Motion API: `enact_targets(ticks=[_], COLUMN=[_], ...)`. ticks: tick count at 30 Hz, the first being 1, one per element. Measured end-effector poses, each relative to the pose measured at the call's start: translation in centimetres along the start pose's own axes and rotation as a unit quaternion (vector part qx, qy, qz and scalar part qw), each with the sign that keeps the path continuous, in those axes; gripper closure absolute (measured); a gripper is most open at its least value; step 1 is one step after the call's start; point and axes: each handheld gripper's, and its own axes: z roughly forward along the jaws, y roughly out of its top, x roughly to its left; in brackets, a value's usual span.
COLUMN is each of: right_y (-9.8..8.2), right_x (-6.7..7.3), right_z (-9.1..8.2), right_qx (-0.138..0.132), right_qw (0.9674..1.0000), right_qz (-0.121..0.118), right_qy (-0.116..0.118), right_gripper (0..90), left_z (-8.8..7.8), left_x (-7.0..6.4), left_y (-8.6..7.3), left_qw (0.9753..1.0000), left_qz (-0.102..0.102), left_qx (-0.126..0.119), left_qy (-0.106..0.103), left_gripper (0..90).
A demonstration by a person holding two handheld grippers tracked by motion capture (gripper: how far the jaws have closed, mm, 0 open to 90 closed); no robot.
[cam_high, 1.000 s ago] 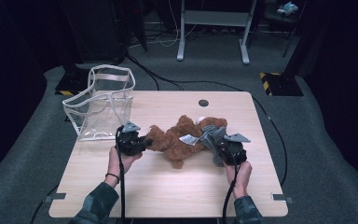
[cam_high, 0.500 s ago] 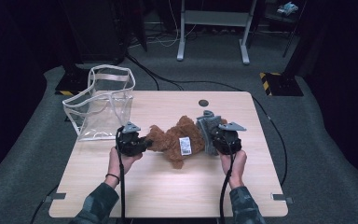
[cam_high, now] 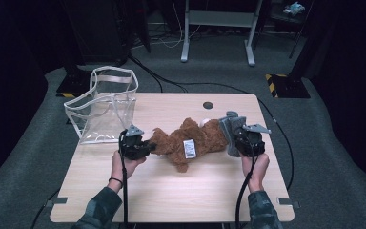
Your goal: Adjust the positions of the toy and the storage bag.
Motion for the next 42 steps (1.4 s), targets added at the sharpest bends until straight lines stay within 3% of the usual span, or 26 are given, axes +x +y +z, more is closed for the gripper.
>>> enact_targets(ticks=[2,5,6,11,13,16,19,21,24,25,26,28,30,31,34,37,39,42], right_y=[0.5,0.9,0.0,-1.8,-1.4,0.2,1.4,1.2,-0.7,-0.7,-2.0,-2.9,-3.0,-2.7,-1.1,0.2,0.7,0.0], right_x=[0.2,0.7,0.7,-0.1,-0.4,0.0,1.0,1.4,0.9,0.9,0.4,-0.1,-0.3,-0.6,-0.2,0.7,1.7,2.0], right_z=[0.0,1.4,3.0,4.0,2.9,0.7,0.2,1.5,3.7,3.7,4.2,4.5,4.4,3.3,1.3,0.3,0.6,1.7], right_qx=[-0.005,0.018,0.046,0.093,0.074,0.024,0.007,0.037,0.074,0.074,0.098,0.12,0.119,0.099,0.051,0.028,0.031,0.052], right_qw=[1.0,0.9998,0.9989,0.9956,0.9972,0.9995,0.9993,0.9989,0.9972,0.9972,0.9952,0.9928,0.9929,0.9951,0.9986,0.9991,0.9985,0.9979], right_qz=[-0.002,-0.004,0.001,0.012,0.011,0.009,-0.006,-0.014,-0.001,-0.001,0.004,-0.004,-0.003,0.004,-0.002,-0.016,-0.028,-0.021], right_qy=[0.004,0.006,0.003,-0.003,-0.001,0.017,0.037,0.026,0.016,0.016,0.005,0.0,-0.003,-0.005,0.009,0.028,0.035,0.032], right_gripper=[73.0,73.1,73.0,73.0,73.0,72.9,72.8,72.9,73.0,73.0,73.1,73.0,73.0,73.0,72.9,72.9,72.8,72.8], left_z=[0.0,0.0,0.0,0.0,0.0,0.1,0.1,0.1,0.1,0.1,0.1,0.1,0.1,0.1,0.1,0.2,0.1,0.1], left_x=[0.0,-0.1,-0.1,-0.1,0.0,0.1,0.1,0.1,0.0,0.0,0.0,0.1,0.2,0.2,0.3,0.2,0.1,0.1], left_y=[0.0,0.0,0.0,-0.1,-0.1,-0.1,-0.1,-0.1,-0.2,-0.2,-0.2,-0.3,-0.3,-0.4,-0.5,-0.5,-0.5,-0.5], left_qw=[1.0,1.0,1.0,1.0,1.0,1.0,1.0,1.0,1.0,1.0,1.0,0.9999,0.9999,0.9999,0.9999,0.9999,0.9999,0.9999], left_qz=[0.001,-0.001,0.0,0.0,-0.003,-0.004,-0.004,-0.007,-0.008,-0.008,-0.008,-0.01,-0.01,-0.01,-0.015,-0.015,-0.015,-0.015], left_qx=[0.001,0.002,0.003,0.001,0.003,0.004,0.004,0.003,-0.001,-0.001,0.0,-0.002,0.0,0.0,-0.002,-0.004,-0.003,-0.004], left_qy=[0.001,0.0,-0.001,-0.001,-0.001,-0.002,-0.001,-0.003,-0.003,-0.003,-0.003,-0.004,-0.005,-0.004,-0.006,-0.004,-0.003,-0.004], left_gripper=[72.9,72.9,72.9,72.9,72.9,72.9,72.9,72.9,72.9,72.9,72.9,72.9,72.9,72.9,72.9,72.9,72.9,72.9])
